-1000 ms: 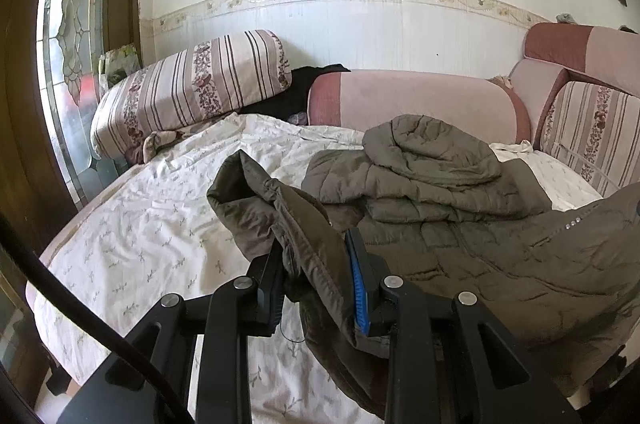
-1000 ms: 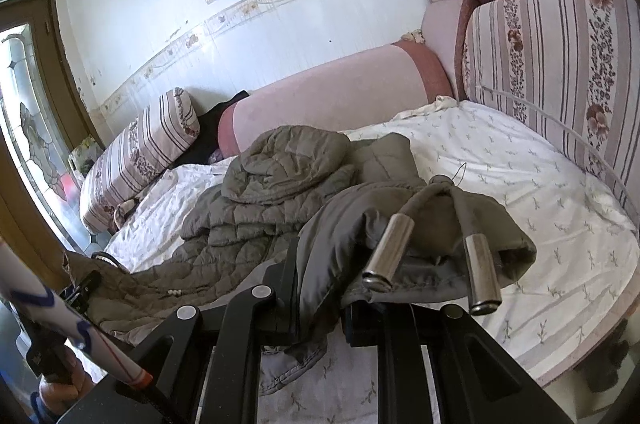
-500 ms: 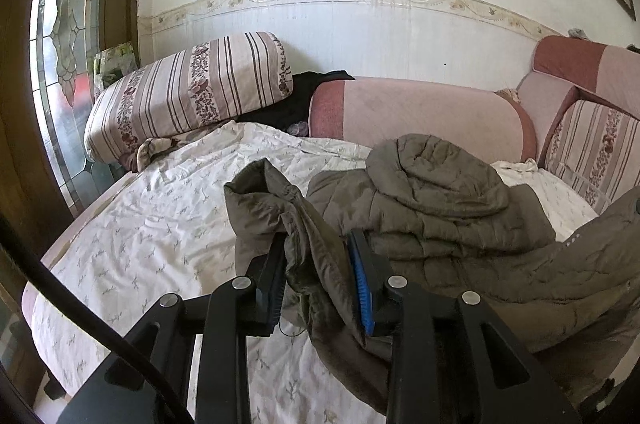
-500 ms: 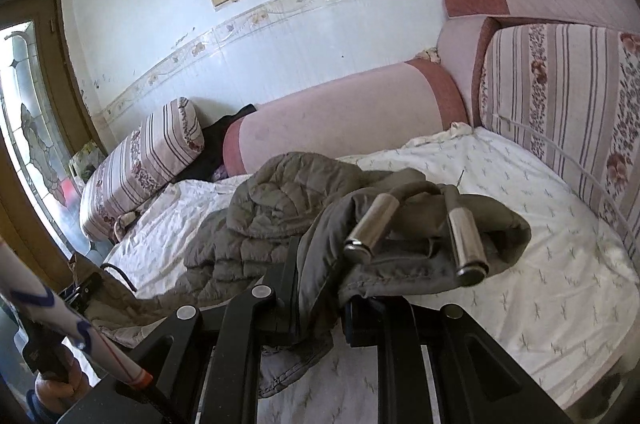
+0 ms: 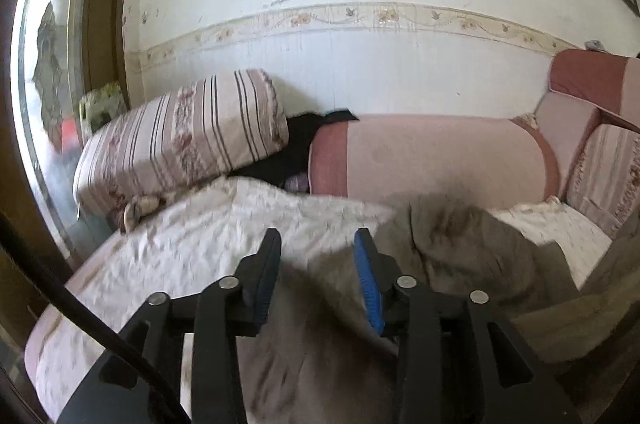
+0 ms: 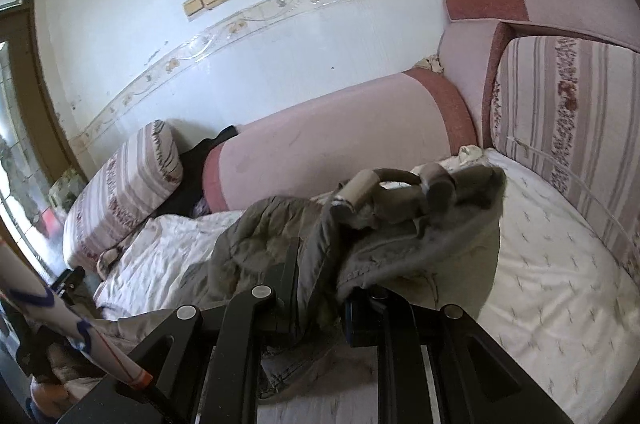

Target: Fold large clothes

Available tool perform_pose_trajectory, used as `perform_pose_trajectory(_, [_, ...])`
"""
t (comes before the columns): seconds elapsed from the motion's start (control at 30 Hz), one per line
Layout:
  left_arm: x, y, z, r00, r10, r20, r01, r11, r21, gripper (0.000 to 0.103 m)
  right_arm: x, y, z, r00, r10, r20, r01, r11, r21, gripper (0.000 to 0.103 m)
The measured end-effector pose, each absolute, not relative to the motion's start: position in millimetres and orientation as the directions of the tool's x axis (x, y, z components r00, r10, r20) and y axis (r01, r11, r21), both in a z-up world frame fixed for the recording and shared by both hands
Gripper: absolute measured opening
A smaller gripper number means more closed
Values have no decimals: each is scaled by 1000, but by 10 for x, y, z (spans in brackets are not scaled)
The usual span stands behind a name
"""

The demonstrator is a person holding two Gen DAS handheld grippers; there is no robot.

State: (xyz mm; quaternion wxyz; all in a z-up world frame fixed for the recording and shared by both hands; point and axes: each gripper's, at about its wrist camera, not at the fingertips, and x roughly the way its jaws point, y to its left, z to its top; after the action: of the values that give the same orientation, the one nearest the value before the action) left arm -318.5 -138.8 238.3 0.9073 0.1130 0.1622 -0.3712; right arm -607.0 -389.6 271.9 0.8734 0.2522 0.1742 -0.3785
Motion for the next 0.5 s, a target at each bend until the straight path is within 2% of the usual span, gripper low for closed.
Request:
perform_pose_trajectory(0.1, [-2875,-1708,2422,678,-632,-375,705,703,92,52,-5808,-4289,2657,632,-576,-519,767,562,309,16])
perform_pose_trajectory(0.23, [-2436,-2000,2452,689,-600,-406,675,736,57,52,-5522,-4803,2532,594,-580,-557,795,529,297,16])
perform_pose_trajectory(0.43, [-2155,-1958,2524,735,-580,-350,625,780,19,60,-5359,-5545,2304,525,-597,-607,845,449,290,16])
perform_pose_trajectory(0.5, [-2164,-1988,2414,710,-600,-369,653,757,25,60,-5335,-5776,2169,505,-590,-630,859,419,296,17])
